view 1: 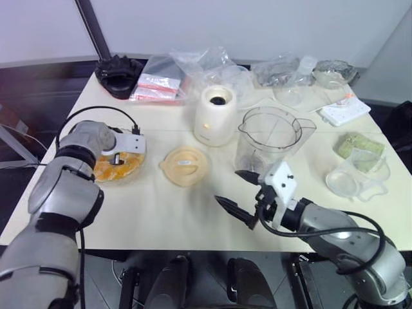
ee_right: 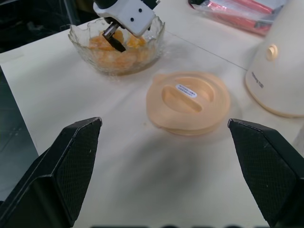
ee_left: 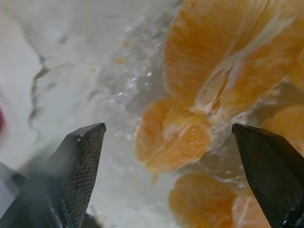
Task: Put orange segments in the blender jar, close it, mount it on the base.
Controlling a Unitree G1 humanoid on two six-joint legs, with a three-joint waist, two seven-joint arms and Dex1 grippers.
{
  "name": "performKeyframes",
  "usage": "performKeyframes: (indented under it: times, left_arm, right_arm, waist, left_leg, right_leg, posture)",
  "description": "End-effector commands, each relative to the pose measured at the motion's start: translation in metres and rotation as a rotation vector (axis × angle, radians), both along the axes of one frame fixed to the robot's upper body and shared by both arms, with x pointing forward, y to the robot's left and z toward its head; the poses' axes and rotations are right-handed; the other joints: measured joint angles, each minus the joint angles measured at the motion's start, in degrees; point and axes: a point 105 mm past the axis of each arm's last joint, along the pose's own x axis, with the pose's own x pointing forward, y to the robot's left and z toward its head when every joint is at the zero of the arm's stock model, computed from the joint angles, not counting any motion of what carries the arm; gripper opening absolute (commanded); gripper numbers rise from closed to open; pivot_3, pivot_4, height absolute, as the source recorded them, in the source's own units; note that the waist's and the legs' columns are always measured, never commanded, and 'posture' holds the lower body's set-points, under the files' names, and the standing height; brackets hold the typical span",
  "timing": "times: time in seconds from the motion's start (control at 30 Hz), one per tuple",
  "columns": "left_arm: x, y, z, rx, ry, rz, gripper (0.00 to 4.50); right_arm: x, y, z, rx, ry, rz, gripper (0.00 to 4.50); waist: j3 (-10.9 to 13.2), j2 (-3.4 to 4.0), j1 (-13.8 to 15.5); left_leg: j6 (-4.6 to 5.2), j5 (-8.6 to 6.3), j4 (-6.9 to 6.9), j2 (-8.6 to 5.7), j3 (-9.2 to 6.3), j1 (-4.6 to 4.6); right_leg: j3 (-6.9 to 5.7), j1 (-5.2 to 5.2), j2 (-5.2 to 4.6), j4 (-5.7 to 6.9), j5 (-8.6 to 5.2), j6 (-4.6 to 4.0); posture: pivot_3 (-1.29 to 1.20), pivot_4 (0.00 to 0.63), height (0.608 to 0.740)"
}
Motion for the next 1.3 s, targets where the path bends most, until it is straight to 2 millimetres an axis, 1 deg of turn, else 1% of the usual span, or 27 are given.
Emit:
performKeyframes:
  times: [0.03, 0.13, 0.27, 0.33, 0.4, 0.43, 0.47, 0.67, 0.83, 1.03, 1.17, 1.3]
  left_arm:
    - [-0.004, 0.003, -0.006, -0.073, 0.015, 0.075, 4.45]
    - [-0.005, 0.005, -0.009, -0.095, 0.017, 0.104, 4.45]
    - [-0.009, 0.008, -0.020, -0.155, 0.021, 0.176, 4.45]
    - [-0.011, 0.009, -0.024, -0.167, 0.027, 0.191, 3.91]
    - [-0.012, 0.008, -0.027, -0.170, 0.034, 0.192, 3.11]
    - [-0.012, 0.009, -0.028, -0.159, 0.032, 0.187, 2.53]
    - [-0.012, 0.009, -0.029, -0.154, 0.029, 0.184, 2.13]
    - [-0.014, 0.015, -0.028, -0.136, 0.026, 0.185, 2.13]
    - [-0.016, 0.018, -0.023, -0.141, 0.057, 0.177, 2.13]
    - [-0.021, 0.024, -0.023, -0.136, 0.092, 0.180, 2.13]
    - [-0.023, 0.030, -0.025, -0.126, 0.084, 0.197, 0.96]
    - [-0.022, 0.031, -0.026, -0.126, 0.061, 0.202, 0.96]
  right_arm:
    - [-0.007, -0.001, 0.013, 0.005, -0.062, -0.012, 4.50]
    - [-0.009, -0.002, 0.012, 0.003, -0.062, -0.025, 4.50]
    - [-0.013, -0.005, 0.012, -0.006, -0.060, -0.054, 4.50]
    - [-0.014, -0.006, 0.012, -0.010, -0.061, -0.062, 4.50]
    - [-0.015, -0.006, 0.012, -0.012, -0.061, -0.066, 4.50]
    - [-0.015, -0.005, 0.012, -0.011, -0.060, -0.066, 4.50]
    - [-0.016, -0.005, 0.013, -0.011, -0.059, -0.066, 4.50]
    - [-0.012, -0.003, 0.013, -0.005, -0.056, -0.051, 4.50]
    - [-0.007, 0.000, 0.014, -0.001, -0.056, -0.027, 4.50]
    - [-0.003, 0.003, 0.013, 0.002, -0.055, -0.004, 4.50]
    - [0.000, 0.004, 0.013, 0.002, -0.058, 0.006, 4.50]
    - [0.000, 0.004, 0.013, 0.001, -0.059, 0.006, 4.50]
  waist:
    - [0.00, 0.00, 0.03]
    - [-0.01, 0.00, 0.04]
    - [-0.06, 0.06, 0.05]
    - [-0.07, 0.08, 0.04]
    - [-0.08, 0.11, 0.05]
    - [-0.08, 0.10, 0.05]
    - [-0.09, 0.10, 0.05]
    - [-0.10, 0.11, 0.04]
    - [-0.10, 0.11, -0.02]
    - [-0.09, 0.11, -0.03]
    - [-0.09, 0.10, -0.02]
    - [-0.09, 0.11, -0.04]
  left_leg:
    - [0.00, 0.00, 0.01, 0.00, 0.00, 0.00]
    - [0.00, 0.00, 0.01, 0.00, 0.00, 0.03]
    - [0.00, 0.00, 0.03, 0.00, 0.00, 0.13]
    - [0.00, -0.01, 0.01, 0.01, 0.00, 0.30]
    - [0.01, -0.02, 0.00, 0.02, -0.01, 0.49]
    - [0.00, -0.03, 0.00, 0.03, -0.03, 0.54]
    - [0.00, -0.03, 0.01, 0.04, -0.04, 0.53]
    - [0.00, -0.03, 0.00, 0.04, -0.05, 0.53]
    - [0.00, -0.03, -0.01, 0.03, -0.04, 0.51]
    - [0.02, -0.04, -0.03, 0.03, -0.04, 0.49]
    - [0.03, -0.04, -0.04, 0.03, -0.03, 0.48]
    - [0.02, -0.04, -0.04, 0.04, -0.04, 0.48]
  right_leg:
    - [0.00, 0.00, 0.00, 0.00, 0.00, 0.00]
    - [0.00, 0.04, 0.00, 0.00, -0.01, 0.02]
    - [0.00, 0.13, -0.01, 0.00, -0.02, 0.04]
    - [0.00, 0.31, -0.02, 0.00, -0.03, 0.05]
    - [0.00, 0.52, -0.03, -0.03, -0.05, 0.07]
    - [-0.01, 0.58, -0.04, -0.04, -0.05, 0.08]
    - [-0.01, 0.59, -0.04, -0.04, -0.05, 0.07]
    - [-0.02, 0.58, -0.06, -0.06, -0.05, 0.07]
    - [-0.03, 0.57, -0.05, -0.10, -0.05, 0.07]
    - [-0.03, 0.54, -0.06, -0.13, -0.05, 0.07]
    - [-0.03, 0.53, -0.06, -0.13, -0.05, 0.07]
    - [-0.03, 0.53, -0.05, -0.13, -0.05, 0.07]
  posture:
    - [0.00, 0.150, 0.740]
    - [0.00, 0.150, 0.740]
    - [0.00, 0.150, 0.740]
    - [0.00, 0.150, 0.740]
    - [0.00, 0.150, 0.740]
    - [0.00, 0.150, 0.740]
    - [0.00, 0.150, 0.740]
    - [0.00, 0.150, 0.740]
    - [0.00, 0.150, 0.740]
    - [0.00, 0.150, 0.740]
    - [0.00, 0.150, 0.740]
    - [0.00, 0.150, 0.740]
